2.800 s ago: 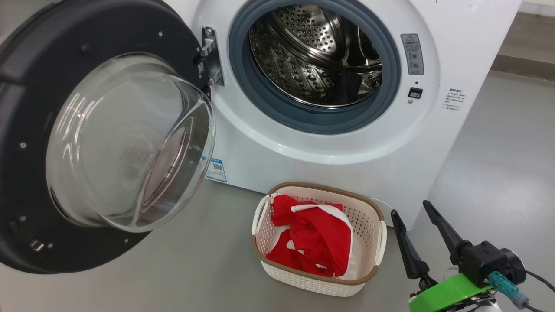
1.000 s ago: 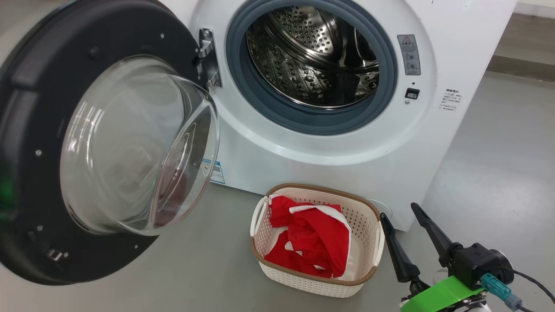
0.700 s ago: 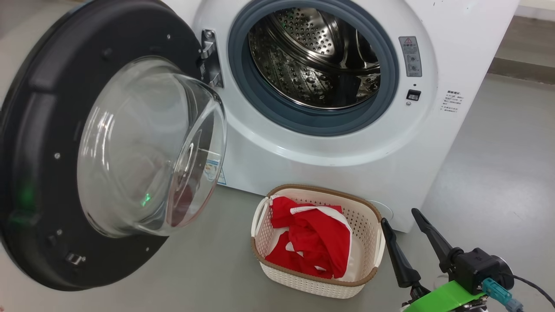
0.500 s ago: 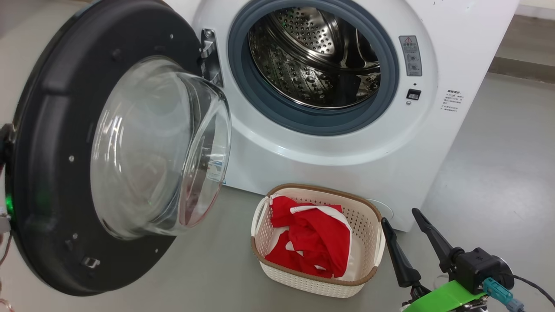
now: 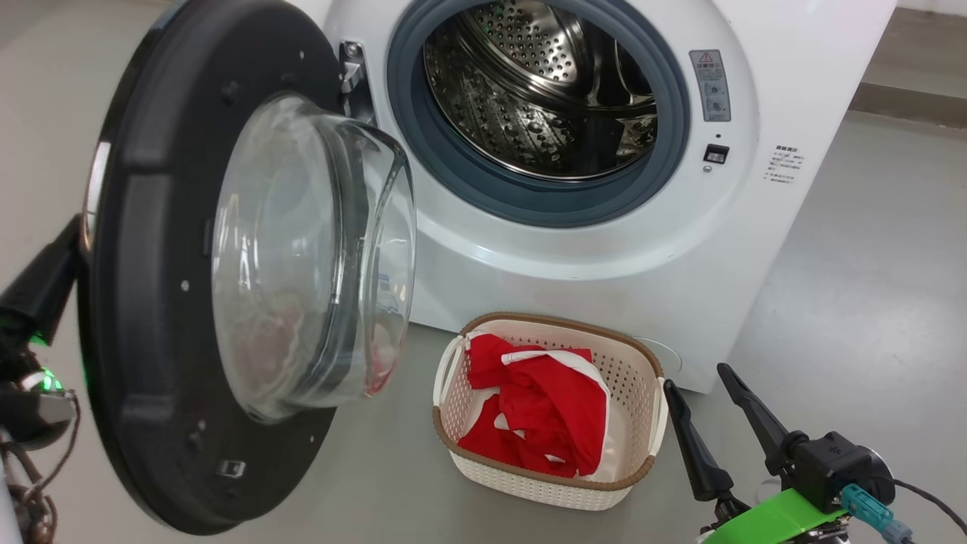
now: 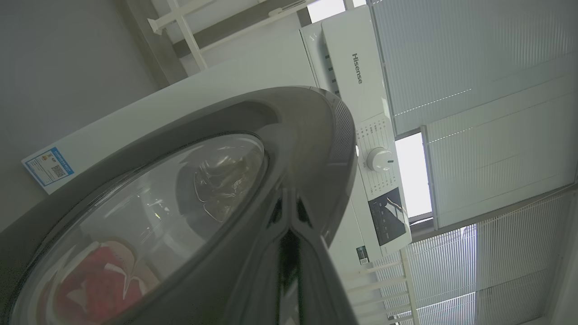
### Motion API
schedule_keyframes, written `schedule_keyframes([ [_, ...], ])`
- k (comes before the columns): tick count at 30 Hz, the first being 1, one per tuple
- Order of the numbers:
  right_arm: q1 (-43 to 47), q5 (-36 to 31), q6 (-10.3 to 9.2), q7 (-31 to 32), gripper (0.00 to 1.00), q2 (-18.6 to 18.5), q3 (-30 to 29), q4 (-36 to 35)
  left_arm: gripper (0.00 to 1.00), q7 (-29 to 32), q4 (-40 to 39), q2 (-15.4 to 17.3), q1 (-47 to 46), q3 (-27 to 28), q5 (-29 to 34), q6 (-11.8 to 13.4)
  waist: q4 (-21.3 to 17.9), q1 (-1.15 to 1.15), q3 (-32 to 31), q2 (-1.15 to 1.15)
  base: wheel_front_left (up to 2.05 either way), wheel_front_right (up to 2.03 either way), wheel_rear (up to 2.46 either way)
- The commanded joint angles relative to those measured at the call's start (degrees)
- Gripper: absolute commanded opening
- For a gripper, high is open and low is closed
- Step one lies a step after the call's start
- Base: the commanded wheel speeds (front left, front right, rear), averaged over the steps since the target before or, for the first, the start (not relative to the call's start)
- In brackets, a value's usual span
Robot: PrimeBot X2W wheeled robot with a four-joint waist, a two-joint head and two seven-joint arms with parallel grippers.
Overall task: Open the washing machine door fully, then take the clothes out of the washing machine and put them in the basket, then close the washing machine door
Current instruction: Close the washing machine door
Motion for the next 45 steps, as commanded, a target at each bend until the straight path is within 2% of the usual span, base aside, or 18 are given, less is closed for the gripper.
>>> schedule_keyframes([
  [1, -2.0, 0.3, 0.02, -0.4, 1.00, -0.2, 1.4, -1.3, 0.00, 1.4, -2.8, 0.2, 0.5, -0.3, -1.2, 0.4, -0.2, 0.00, 0.1, 0.00, 0.00, 0.00, 0.00],
  [9, -2.3, 0.0, 0.02, -0.4, 1.00, -0.2, 1.2, -1.6, 0.00, 1.4, -8.4, -2.3, 2.8, -2.6, -2.8, 2.1, -1.3, 0.00, 0.3, 0.00, 0.00, 0.00, 0.00],
  [17, -2.4, 0.1, 0.02, -0.4, 1.00, -0.2, 1.5, -1.6, 0.00, 0.2, -10.7, -3.2, 4.3, -6.4, -4.5, 3.2, -2.3, 0.00, 0.7, 0.00, 0.00, 0.00, 0.00],
  [32, -2.8, 0.2, 0.02, -0.4, 1.00, -0.2, 1.7, -1.4, 0.00, -4.5, -11.5, -3.4, 7.4, -14.6, -10.9, 2.5, -6.2, 0.00, 1.6, 0.00, 0.00, 0.00, 0.00],
  [45, -3.3, 0.2, 0.02, -0.4, 1.00, -0.2, 1.6, -1.4, 0.00, -6.4, -12.3, -3.4, 7.9, -16.9, -13.3, 2.3, -7.7, 0.00, 2.6, 0.00, 0.00, 0.00, 0.00],
])
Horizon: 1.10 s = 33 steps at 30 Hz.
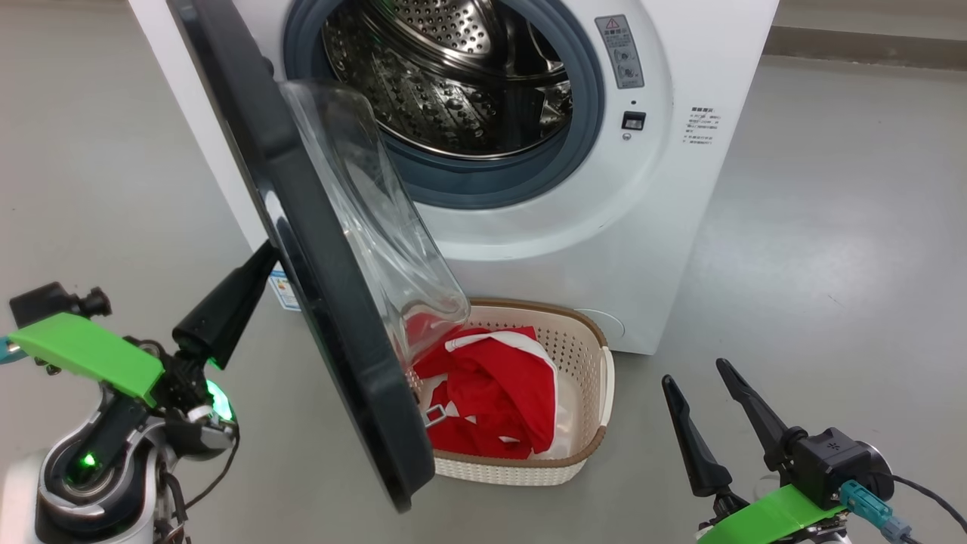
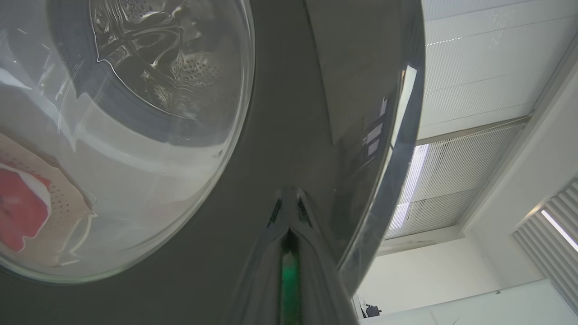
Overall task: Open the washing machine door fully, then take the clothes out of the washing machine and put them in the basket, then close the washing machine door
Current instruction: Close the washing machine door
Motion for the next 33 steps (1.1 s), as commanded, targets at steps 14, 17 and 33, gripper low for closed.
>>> schedule_keyframes([
  [14, -3.6, 1.0, 0.02, -0.4, 1.00, -0.2, 1.9, -1.2, 0.85, -7.0, -3.9, 7.1, 4.2, -0.7, 14.0, -6.5, -1.4, 0.00, 1.0, 0.00, 0.00, 0.00, 0.00],
  [17, -3.8, 1.2, 0.02, -0.4, 1.00, -0.2, 1.9, -1.1, 1.00, -11.4, -4.0, 9.0, 5.4, -2.2, 20.9, -9.2, -1.6, 0.00, 1.2, 0.00, 0.00, 0.00, 0.00],
  [33, -4.3, 1.2, 0.02, -0.4, 1.00, -0.2, 1.8, -1.0, 1.00, -41.2, -3.2, 16.3, 10.5, -9.5, 53.6, -17.0, -3.9, 0.00, 1.5, 0.00, 0.00, 0.00, 0.00],
])
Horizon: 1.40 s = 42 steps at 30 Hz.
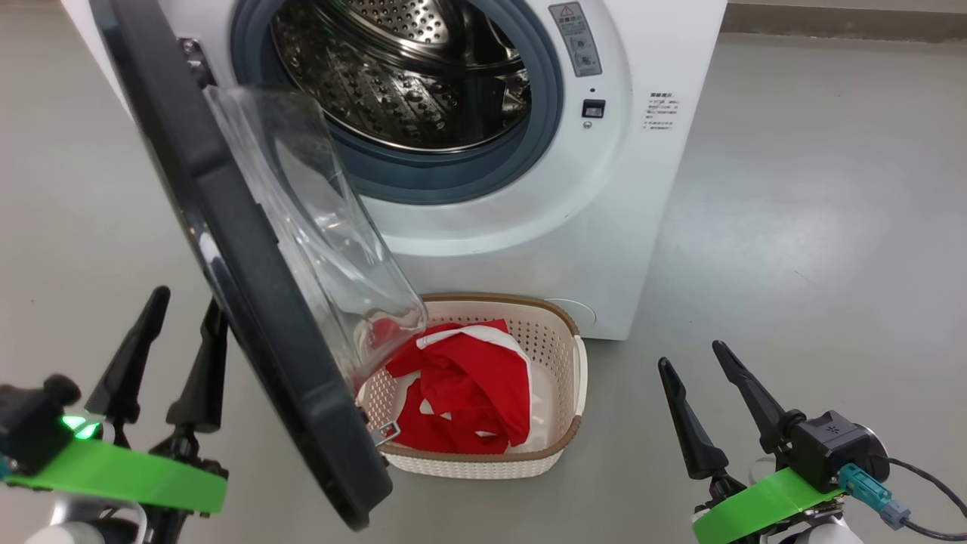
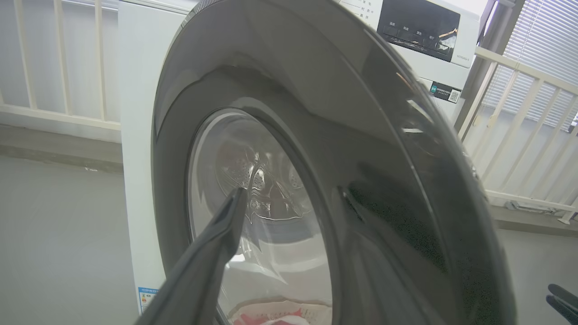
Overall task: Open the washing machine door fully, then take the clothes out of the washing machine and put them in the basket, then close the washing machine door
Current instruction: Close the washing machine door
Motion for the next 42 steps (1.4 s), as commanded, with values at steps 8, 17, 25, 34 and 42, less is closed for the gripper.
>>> schedule_keyframes([
  [8, -2.1, 0.5, 0.02, -0.4, 1.00, -0.2, 1.2, -1.5, 1.00, -6.8, 1.3, 3.8, 2.0, 0.8, 6.7, -0.1, -1.5, 0.00, 0.1, 0.00, 0.00, 0.00, 0.00],
  [17, -1.9, 0.6, 0.02, -0.4, 1.00, -0.2, 1.0, -1.6, 1.00, -9.1, 2.6, 2.2, 5.0, -0.1, 9.3, 0.9, -2.2, 0.00, 0.2, 0.00, 0.00, 0.00, 0.00],
  [25, -1.4, 0.7, 0.02, -0.4, 1.00, -0.2, 0.8, -1.7, 1.00, -9.9, 2.9, 0.5, 7.4, -0.6, 11.6, 2.0, -1.8, 0.00, -0.2, 0.00, 0.00, 0.00, 0.00],
  [34, -1.3, 0.7, 0.02, -0.4, 1.00, -0.2, 1.0, -1.8, 1.00, -10.0, 3.1, -0.5, 8.8, -0.7, 14.3, 2.6, -1.6, 0.00, -0.3, 0.00, 0.00, 0.00, 0.00],
  [42, -1.4, 0.4, 0.02, -0.4, 1.00, -0.2, 1.1, -1.8, 1.00, -10.1, 2.7, -1.7, 8.9, 0.0, 15.3, 2.4, -1.8, 0.00, 0.0, 0.00, 0.00, 0.00, 0.00],
])
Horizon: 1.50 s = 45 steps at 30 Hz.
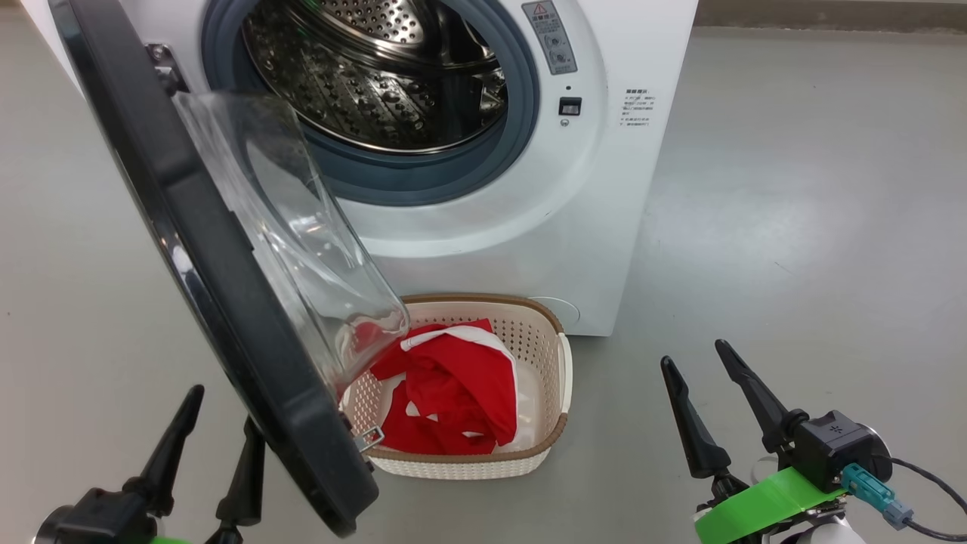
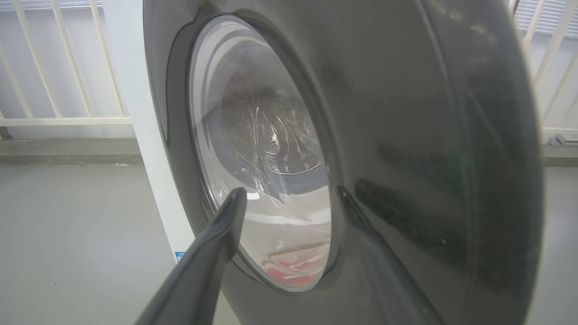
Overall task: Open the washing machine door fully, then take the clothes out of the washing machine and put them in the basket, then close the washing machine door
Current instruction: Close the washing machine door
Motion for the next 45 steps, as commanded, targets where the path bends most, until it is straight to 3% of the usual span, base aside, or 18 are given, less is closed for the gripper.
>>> schedule_keyframes([
  [1, -1.5, 0.4, 0.02, -0.4, 1.00, -0.2, 1.3, -1.5, 1.00, -0.7, -1.2, 0.8, -0.7, 2.5, 0.6, 0.2, 0.0, 0.00, 0.0, 0.00, 0.00, 0.00, 0.00],
  [2, -1.5, 0.3, 0.02, -0.4, 1.00, -0.2, 1.3, -1.4, 0.92, -0.7, -1.0, 0.4, -0.6, 2.6, 0.2, 0.2, 0.0, 0.00, -0.1, 0.00, 0.00, 0.00, 0.00],
  [3, -1.4, 0.3, 0.02, -0.4, 1.00, -0.2, 1.3, -1.3, 0.58, -0.7, -0.9, 0.1, -0.6, 2.8, -0.2, 0.1, 0.0, 0.00, -0.2, 0.00, 0.00, 0.00, 0.00],
  [4, -1.4, 0.3, 0.02, -0.4, 1.00, -0.2, 1.3, -1.3, 0.58, -0.7, -0.9, 0.1, -0.6, 2.8, -0.2, 0.1, 0.0, 0.00, -0.2, 0.00, 0.00, 0.00, 0.00],
  [6, -1.4, 0.3, 0.02, -0.4, 1.00, -0.2, 1.4, -1.3, 0.08, -0.7, -0.4, -0.2, -0.5, 3.1, -0.5, 0.1, 0.0, 0.00, -0.4, 0.00, 0.00, 0.00, 0.00],
  [7, -1.3, 0.4, 0.02, -0.4, 1.00, -0.2, 1.4, -1.3, 0.00, -0.7, -0.3, -0.4, -0.5, 3.2, -0.8, 0.1, 0.0, 0.00, -0.5, 0.00, 0.00, 0.00, 0.00],
  [11, -1.1, 0.5, 0.02, -0.4, 1.00, -0.2, 1.4, -1.4, 0.00, -0.6, -0.3, -1.4, -0.8, 4.0, -3.3, -0.2, 0.2, 0.00, -0.8, 0.00, 0.00, 0.00, 0.00],
  [14, -0.9, 0.6, 0.02, -0.4, 1.00, -0.2, 1.3, -1.5, 0.00, 1.0, -1.1, -5.5, -1.9, 7.6, -14.2, -1.2, 0.5, 0.00, -0.9, 0.00, 0.00, 0.00, 0.00],
  [18, -1.1, 0.6, 0.02, -0.4, 1.00, -0.2, 1.3, -1.5, 0.00, 7.2, -3.3, -8.3, -4.1, 12.3, -30.1, -1.5, 0.6, 0.00, -0.8, 0.00, 0.00, 0.00, 0.00],
  [22, -1.2, 0.7, 0.02, -0.4, 1.00, -0.2, 1.3, -1.5, 0.00, 13.6, -5.8, -9.8, -7.0, 16.7, -45.4, 1.8, 0.5, 0.00, -0.6, 0.00, 0.00, 0.00, 0.00],
  [30, -1.6, 0.7, 0.02, -0.4, 1.00, -0.2, 1.5, -1.3, 0.00, 26.1, -9.3, -9.8, -13.6, 20.8, -64.0, 10.3, -0.1, 0.00, 0.1, 0.00, 0.00, 0.00, 0.00],
  [37, -2.2, 0.6, 0.02, -0.4, 1.00, -0.2, 1.5, -1.4, 0.00, 34.3, -12.5, -6.9, -18.0, 21.5, -71.2, 17.1, -0.8, 0.00, 0.5, 0.00, 0.00, 0.00, 0.00],
  [45, -2.4, 1.1, 0.02, -0.4, 1.00, -0.2, 1.8, -1.5, 0.00, 36.4, -15.1, -6.1, -18.8, 21.2, -72.5, 19.0, -1.4, 0.00, 1.0, 0.00, 0.00, 0.00, 0.00],
])
